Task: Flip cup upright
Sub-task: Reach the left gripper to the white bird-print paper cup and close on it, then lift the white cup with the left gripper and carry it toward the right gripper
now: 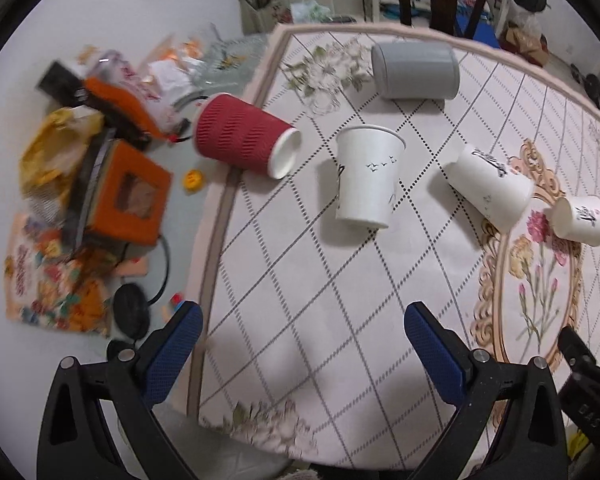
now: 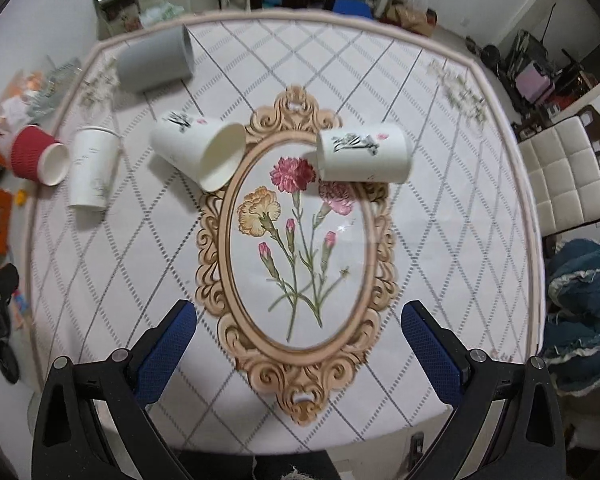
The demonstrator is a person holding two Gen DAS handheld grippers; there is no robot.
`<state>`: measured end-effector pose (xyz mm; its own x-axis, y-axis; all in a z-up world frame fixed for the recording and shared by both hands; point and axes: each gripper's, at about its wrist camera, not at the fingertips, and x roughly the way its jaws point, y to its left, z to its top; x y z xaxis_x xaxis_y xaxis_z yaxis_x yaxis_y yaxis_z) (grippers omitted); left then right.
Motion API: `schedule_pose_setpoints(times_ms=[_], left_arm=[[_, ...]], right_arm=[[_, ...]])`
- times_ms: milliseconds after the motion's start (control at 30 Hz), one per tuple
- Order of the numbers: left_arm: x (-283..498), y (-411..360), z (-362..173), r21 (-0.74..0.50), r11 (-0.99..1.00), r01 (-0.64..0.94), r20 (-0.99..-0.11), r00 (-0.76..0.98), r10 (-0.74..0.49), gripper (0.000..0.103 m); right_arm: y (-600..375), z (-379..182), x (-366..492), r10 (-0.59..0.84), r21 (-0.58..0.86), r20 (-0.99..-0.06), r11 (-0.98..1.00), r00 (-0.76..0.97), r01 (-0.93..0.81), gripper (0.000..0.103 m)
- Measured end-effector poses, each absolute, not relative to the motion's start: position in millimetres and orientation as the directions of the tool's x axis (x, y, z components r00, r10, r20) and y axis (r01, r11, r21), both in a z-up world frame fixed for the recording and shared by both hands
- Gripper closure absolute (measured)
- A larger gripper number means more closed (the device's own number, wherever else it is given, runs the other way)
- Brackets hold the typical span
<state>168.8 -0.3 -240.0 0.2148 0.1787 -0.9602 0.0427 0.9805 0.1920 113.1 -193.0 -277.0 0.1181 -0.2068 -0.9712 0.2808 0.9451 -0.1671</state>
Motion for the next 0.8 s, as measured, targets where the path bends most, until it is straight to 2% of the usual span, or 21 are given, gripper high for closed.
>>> schedule_pose_setpoints(times_ms=[267,533,700,800], left_arm=[[232,-7,-280,0.118,0.989,0.094,-0.984,0.143,0.103,0.001],[274,-15,-311,0.047,0.99,0.134,-0.995,0.096,0.034,0.003],[290,-20,-326,0.027,0.986,0.162,-0.997,0.077,0.015,0.014],[297,-22,-334,0.005,0.986,0.166,-0.998,0.056,-0.005,0.026]], right_arm=[[-203,-334,153,-0.212,-0.204,-0.977,0.928,-0.007,0.311,0.01],[-212,-354,175,-0.222,-0.228,-0.973,0.916,-0.055,0.331,0.01],[-218,-360,185,-0.228,-0.239,-0.971,0.909,-0.072,0.34,0.01],[-220,-361,190,-0.23,-0.242,-0.97,0.908,-0.077,0.342,0.01]])
